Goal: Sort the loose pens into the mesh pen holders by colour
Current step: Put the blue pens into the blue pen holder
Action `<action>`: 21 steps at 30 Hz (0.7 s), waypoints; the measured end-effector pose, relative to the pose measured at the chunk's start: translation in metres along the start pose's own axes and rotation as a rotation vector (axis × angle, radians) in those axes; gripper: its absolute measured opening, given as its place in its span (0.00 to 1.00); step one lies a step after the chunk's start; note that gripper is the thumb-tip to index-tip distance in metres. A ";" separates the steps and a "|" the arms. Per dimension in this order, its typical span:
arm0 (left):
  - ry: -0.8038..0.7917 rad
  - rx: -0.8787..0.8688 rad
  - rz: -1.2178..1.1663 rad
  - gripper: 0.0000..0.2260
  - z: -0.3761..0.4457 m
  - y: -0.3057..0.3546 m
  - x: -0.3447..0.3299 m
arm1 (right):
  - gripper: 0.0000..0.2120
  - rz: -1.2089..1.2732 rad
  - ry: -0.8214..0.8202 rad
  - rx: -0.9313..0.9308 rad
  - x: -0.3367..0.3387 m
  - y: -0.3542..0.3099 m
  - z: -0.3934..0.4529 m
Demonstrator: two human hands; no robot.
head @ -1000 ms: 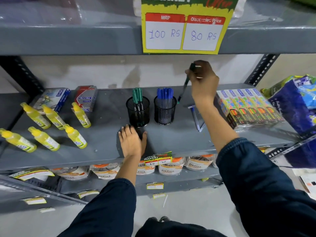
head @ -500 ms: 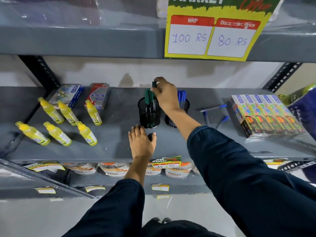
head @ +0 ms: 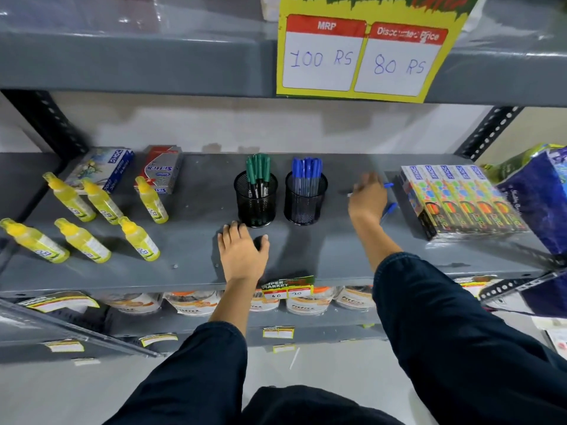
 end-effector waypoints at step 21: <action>0.003 -0.006 -0.005 0.27 -0.001 0.001 -0.001 | 0.16 -0.495 -0.401 0.023 -0.030 0.024 -0.044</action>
Point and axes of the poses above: each hand's wrist, its own z-axis towards the middle knuckle, its own x-axis out of the back of the hand, y = z × x, the point moved 9 cm from there along z, towards the middle knuckle, and after that the axes turned 4 degrees about -x, right-handed, at the moved point
